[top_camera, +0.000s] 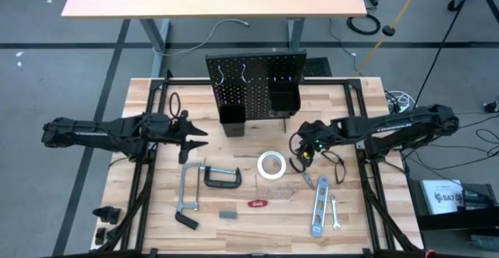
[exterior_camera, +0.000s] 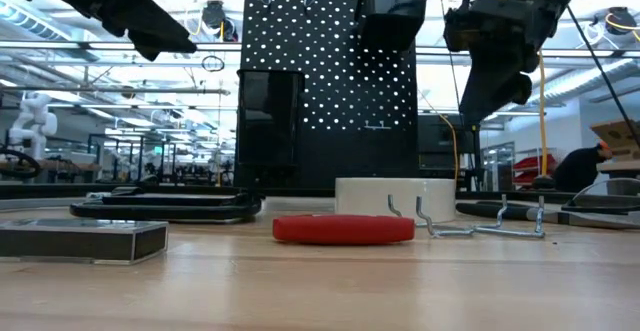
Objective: Hang tools onto peg board
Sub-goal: Put the black pliers into the left black tool bin
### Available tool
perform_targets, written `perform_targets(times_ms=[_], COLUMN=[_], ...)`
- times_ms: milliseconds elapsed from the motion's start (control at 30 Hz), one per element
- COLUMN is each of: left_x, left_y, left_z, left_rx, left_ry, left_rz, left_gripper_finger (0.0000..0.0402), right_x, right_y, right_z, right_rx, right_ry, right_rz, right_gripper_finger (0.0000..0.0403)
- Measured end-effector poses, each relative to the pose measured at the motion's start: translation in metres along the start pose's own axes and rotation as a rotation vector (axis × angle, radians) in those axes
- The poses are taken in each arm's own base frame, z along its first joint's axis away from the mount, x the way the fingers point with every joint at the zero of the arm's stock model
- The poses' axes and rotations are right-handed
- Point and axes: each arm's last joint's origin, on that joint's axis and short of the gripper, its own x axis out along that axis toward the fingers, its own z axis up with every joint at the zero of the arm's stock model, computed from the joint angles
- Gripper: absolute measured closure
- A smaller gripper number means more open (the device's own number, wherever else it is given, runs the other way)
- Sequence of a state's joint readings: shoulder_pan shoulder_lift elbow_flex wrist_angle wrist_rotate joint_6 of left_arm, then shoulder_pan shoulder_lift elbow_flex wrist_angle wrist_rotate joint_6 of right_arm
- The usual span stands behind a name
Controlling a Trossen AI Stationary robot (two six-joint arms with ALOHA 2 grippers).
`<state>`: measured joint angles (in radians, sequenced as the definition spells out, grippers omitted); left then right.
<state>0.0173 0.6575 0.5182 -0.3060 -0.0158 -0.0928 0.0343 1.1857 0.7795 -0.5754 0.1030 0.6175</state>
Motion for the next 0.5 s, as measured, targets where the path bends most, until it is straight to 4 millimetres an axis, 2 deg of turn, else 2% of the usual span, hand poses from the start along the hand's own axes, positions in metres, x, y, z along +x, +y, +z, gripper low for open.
perform_targets(times_ms=[233,500], left_x=[0.007,0.01], left_y=[-0.006,-0.008], left_z=[-0.003,-0.003], left_rx=[0.012,0.016], left_ry=[0.044,0.045], left_rz=[-0.044,-0.049], left_gripper_finger=[0.024,0.024], right_x=[0.011,0.012], right_y=[0.01,0.015], right_z=[-0.008,-0.025], right_rx=[0.002,0.138], right_ry=[0.051,0.143], right_rz=[0.002,-0.074], right_gripper_finger=[0.0222,0.0222])
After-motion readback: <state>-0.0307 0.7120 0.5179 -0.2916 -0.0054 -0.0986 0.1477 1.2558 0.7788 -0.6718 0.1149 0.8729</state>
